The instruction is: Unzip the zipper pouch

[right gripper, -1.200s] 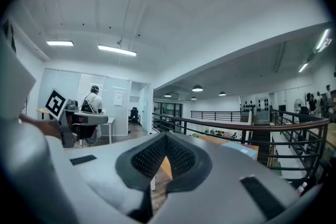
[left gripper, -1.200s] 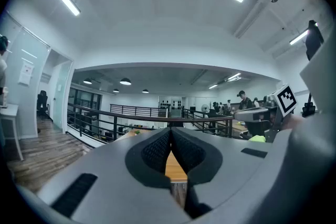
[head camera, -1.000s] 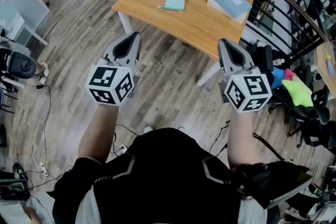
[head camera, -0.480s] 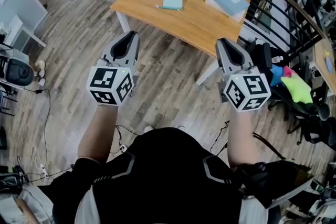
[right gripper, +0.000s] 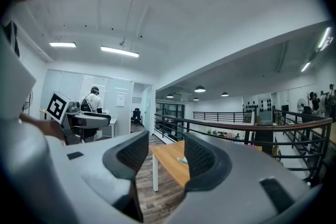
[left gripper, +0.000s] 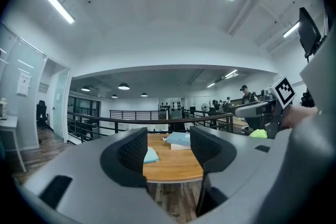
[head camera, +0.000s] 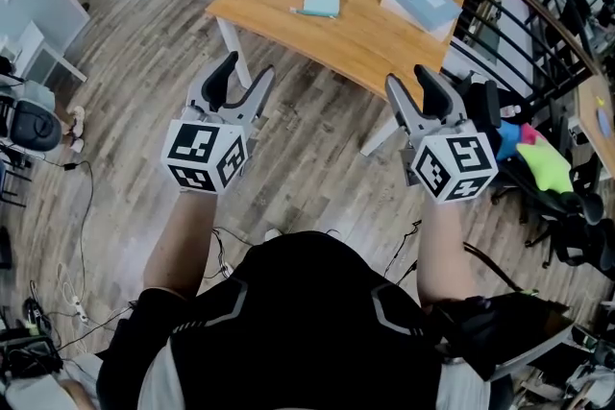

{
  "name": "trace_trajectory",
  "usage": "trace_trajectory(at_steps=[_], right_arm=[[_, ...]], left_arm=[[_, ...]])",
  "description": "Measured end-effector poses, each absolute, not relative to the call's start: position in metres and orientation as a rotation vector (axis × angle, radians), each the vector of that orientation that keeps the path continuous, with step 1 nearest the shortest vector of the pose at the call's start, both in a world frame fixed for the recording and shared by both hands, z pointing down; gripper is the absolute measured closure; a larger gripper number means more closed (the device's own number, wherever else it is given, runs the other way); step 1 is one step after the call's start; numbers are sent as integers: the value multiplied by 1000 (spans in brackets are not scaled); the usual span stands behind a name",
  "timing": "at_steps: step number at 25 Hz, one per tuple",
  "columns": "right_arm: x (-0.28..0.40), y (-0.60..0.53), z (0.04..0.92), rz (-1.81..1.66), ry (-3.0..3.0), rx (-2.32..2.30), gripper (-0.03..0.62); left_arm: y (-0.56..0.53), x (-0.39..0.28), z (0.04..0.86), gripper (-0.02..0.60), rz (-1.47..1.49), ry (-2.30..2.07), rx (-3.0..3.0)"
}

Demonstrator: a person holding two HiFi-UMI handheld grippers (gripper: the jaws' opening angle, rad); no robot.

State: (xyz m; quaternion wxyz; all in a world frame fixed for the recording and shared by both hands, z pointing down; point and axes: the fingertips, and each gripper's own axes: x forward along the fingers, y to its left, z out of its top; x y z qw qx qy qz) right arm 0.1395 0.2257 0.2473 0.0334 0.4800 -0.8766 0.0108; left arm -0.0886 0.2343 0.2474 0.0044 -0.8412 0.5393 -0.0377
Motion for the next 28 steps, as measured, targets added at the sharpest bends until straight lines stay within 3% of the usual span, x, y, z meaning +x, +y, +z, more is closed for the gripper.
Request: trace_trajectory(at_steps=[28], right_arm=[[48,187,266,-35,-2670,1431,361]], left_arm=[[196,-177,271,321,-98,1629,-2646]])
